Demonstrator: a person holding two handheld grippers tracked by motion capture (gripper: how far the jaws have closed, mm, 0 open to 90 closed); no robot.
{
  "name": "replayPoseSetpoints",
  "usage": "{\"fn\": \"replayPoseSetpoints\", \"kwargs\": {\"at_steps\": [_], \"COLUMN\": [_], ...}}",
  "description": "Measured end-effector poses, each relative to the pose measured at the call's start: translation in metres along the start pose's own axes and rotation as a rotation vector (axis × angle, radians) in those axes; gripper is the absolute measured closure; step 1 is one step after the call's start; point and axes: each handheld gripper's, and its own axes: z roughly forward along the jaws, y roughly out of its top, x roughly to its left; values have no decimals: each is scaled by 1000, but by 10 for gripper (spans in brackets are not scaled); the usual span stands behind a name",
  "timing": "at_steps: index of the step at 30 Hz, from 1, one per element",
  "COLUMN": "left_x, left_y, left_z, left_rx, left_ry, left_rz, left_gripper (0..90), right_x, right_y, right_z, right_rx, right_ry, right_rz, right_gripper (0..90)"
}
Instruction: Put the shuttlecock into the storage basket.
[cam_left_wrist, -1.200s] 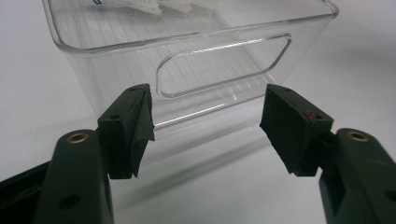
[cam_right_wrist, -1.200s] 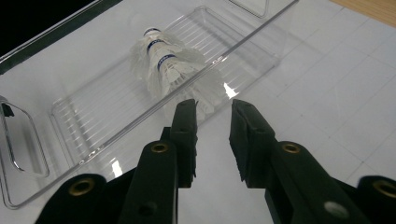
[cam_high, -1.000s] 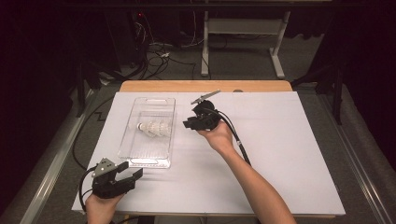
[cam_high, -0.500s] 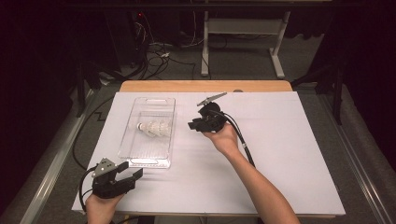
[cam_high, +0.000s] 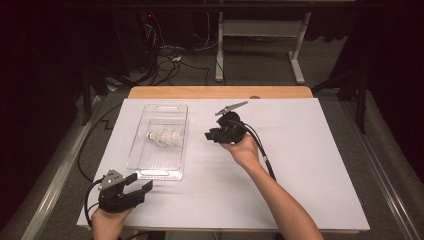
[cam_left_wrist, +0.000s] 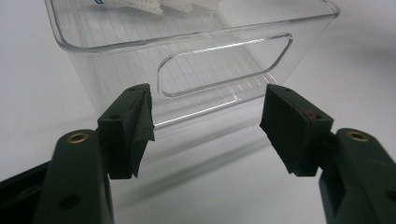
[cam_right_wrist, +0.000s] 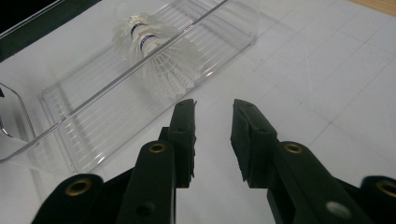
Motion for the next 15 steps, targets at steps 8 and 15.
{"fn": "replayPoseSetpoints", "kwargs": {"at_steps": [8, 15], "left_x": [0, 0], "left_y": [0, 0], "left_z": [0, 0], "left_rx": [1, 0], "left_ry": [0, 3], "left_rz": [0, -3], "left_gripper": [349, 349], "right_x": [-4, -11], "right_y": [-5, -14], "right_z": [-7, -15], "right_rx": [-10, -20], "right_ry": [-10, -17], "right_rz": [14, 25], "right_gripper": [703, 701]}}
